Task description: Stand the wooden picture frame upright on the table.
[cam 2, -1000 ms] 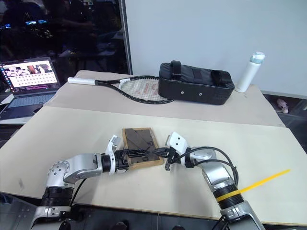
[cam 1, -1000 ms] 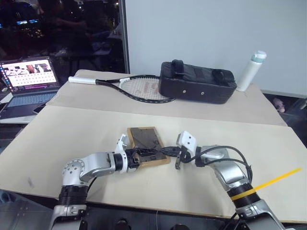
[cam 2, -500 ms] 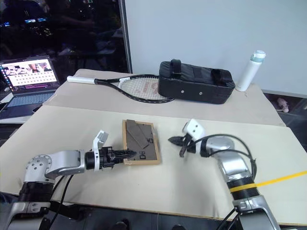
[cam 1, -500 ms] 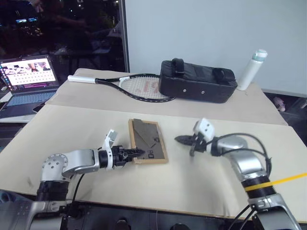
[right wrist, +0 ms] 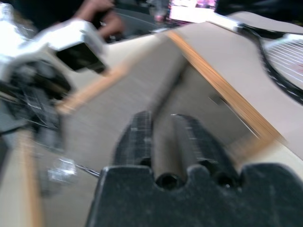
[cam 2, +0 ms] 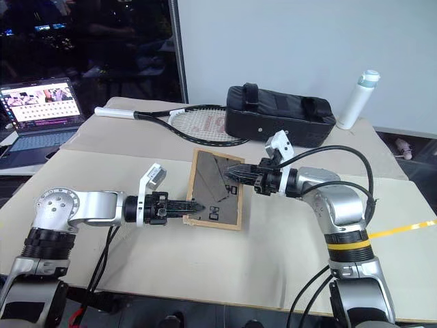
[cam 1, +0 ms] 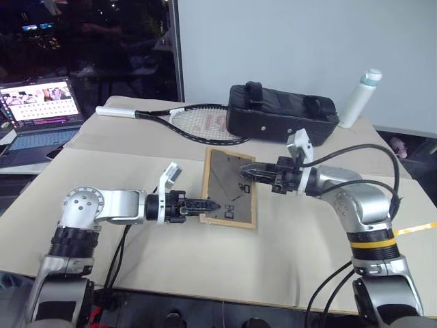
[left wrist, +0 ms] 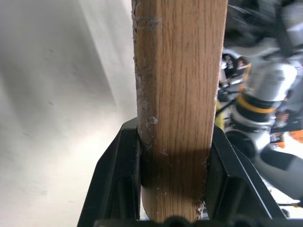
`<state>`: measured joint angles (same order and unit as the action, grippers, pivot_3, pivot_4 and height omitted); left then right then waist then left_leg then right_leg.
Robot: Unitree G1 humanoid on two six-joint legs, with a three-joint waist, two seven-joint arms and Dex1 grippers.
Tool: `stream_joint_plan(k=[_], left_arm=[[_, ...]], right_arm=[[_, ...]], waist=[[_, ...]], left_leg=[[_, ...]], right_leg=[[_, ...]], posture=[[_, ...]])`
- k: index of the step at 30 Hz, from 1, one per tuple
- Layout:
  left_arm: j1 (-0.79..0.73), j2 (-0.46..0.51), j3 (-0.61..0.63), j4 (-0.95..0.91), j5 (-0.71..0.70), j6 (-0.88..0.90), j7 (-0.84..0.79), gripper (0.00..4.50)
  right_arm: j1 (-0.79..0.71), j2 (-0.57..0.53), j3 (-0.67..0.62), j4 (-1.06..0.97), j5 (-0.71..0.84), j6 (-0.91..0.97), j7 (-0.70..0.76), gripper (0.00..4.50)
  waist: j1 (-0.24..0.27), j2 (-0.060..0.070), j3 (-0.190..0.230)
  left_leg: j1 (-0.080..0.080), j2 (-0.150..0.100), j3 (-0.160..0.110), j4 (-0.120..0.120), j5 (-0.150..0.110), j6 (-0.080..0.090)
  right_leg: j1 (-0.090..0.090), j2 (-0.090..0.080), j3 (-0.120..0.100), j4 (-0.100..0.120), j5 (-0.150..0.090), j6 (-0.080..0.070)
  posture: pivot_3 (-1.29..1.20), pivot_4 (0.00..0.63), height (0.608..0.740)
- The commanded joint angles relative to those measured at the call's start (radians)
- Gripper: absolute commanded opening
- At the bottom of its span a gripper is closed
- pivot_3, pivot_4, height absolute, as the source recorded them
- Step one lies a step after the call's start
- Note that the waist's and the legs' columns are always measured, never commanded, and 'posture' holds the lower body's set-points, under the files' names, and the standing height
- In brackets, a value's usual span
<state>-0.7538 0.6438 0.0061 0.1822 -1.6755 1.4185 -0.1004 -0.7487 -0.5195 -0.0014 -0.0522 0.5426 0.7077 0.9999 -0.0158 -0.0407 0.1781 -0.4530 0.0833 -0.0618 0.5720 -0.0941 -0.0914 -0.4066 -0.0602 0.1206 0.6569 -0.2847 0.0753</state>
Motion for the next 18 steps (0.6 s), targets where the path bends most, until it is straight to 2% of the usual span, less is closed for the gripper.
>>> stream_joint_plan(k=[1,6,11,18], left_arm=[[-0.044,-0.017,0.005,-0.02,0.06,0.015,-0.1,1.14],[-0.055,-0.043,0.008,-0.026,0.121,0.041,-0.16,1.14],[-0.054,-0.053,0.029,-0.038,0.145,0.071,-0.189,1.14],[-0.076,-0.057,0.053,0.014,0.173,0.117,-0.226,1.14]], right_arm=[[-0.005,-0.019,0.014,-0.042,0.005,0.02,-0.007,2.82],[0.012,-0.003,0.048,-0.046,-0.005,0.03,-0.028,4.47],[0.001,-0.001,0.048,-0.026,-0.016,0.022,-0.051,4.47],[0.066,-0.018,0.099,-0.232,0.104,0.053,0.071,4.47]], waist=[[0.0,0.0,0.0],[-0.003,0.0,0.0],[-0.007,0.0,0.0],[-0.005,0.0,0.0]], left_leg=[[0.0,0.0,0.0,0.0,0.0,0.0],[-0.001,0.0,0.0,0.0,0.0,0.0],[-0.003,0.0,0.0,0.0,0.0,0.0],[-0.003,0.0,0.0,0.0,0.0,0.0]], right_leg=[[0.0,0.0,0.0,0.0,0.0,0.0],[-0.002,0.0,0.0,0.0,0.0,-0.001],[-0.003,0.0,0.0,0.002,0.001,-0.001],[-0.003,0.0,0.0,0.002,0.001,-0.001]], posture=[[0.0,0.15,0.721],[0.0,0.15,0.721],[0.0,0.15,0.721],[0.0,0.15,0.721]])
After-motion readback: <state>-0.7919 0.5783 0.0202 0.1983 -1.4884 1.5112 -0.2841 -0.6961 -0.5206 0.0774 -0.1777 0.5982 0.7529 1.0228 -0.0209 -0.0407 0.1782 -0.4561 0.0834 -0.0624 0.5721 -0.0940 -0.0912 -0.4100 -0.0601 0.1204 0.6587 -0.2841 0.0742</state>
